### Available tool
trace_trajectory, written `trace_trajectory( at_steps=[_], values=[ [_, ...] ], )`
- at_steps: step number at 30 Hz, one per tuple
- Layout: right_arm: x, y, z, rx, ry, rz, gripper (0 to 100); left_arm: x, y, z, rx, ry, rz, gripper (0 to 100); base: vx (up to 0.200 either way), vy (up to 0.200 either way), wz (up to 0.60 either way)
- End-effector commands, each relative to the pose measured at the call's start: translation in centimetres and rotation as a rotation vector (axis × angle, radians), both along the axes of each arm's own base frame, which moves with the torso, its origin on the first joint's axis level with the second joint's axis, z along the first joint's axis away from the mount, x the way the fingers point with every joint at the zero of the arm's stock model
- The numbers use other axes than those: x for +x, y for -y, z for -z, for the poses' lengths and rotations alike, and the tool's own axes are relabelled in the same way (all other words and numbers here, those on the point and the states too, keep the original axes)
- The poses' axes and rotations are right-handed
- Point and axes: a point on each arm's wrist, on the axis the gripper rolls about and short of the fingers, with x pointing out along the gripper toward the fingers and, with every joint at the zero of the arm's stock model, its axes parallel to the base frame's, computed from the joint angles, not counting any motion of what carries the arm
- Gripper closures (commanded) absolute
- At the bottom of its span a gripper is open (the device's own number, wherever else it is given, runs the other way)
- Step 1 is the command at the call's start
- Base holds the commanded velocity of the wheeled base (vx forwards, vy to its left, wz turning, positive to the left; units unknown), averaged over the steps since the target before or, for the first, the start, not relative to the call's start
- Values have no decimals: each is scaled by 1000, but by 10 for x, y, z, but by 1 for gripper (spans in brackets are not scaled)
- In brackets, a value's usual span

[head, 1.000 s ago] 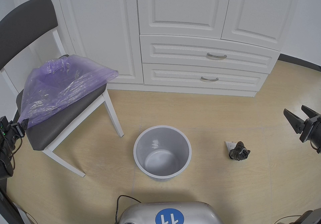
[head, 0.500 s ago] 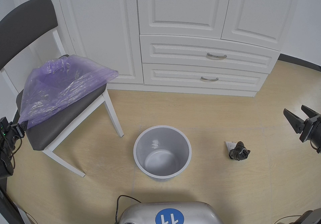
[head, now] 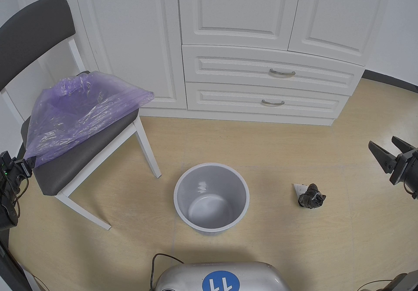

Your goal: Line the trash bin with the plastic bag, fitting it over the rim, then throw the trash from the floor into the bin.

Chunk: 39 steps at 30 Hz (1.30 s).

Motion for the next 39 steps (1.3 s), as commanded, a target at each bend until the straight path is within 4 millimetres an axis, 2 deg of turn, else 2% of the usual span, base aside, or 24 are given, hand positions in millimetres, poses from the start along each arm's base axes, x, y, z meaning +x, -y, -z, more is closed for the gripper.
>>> trace_trajectory(
  at_steps=[1,4,5,16,21,25,31,36,39],
  values=[
    [0,0,1,-1,-5,-1,0,1,4,-1,0,1,12,0,0,0,0],
    [0,-1,1,-2,-6,-7,0,2,7,-2,2,3,23,0,0,0,0],
    [0,-1,1,-2,-6,-7,0,2,7,-2,2,3,23,100,0,0,0],
    [-2,0,-1,-4,8,-2,0,1,15,-6,10,5,40,100,0,0,0],
    [-5,1,-4,-12,33,8,0,-1,31,-5,3,-9,88,100,0,0,0],
    [-16,3,-10,-62,88,19,0,-7,54,-12,7,-7,146,100,0,0,0],
    [-30,5,-14,-94,138,32,0,-18,72,-20,12,1,191,100,0,0,0],
    [-28,4,-10,-138,115,25,0,-16,83,-24,20,14,234,100,0,0,0],
    [-22,2,-3,-150,39,7,0,-18,88,-31,41,41,251,100,0,0,0]
  ],
)
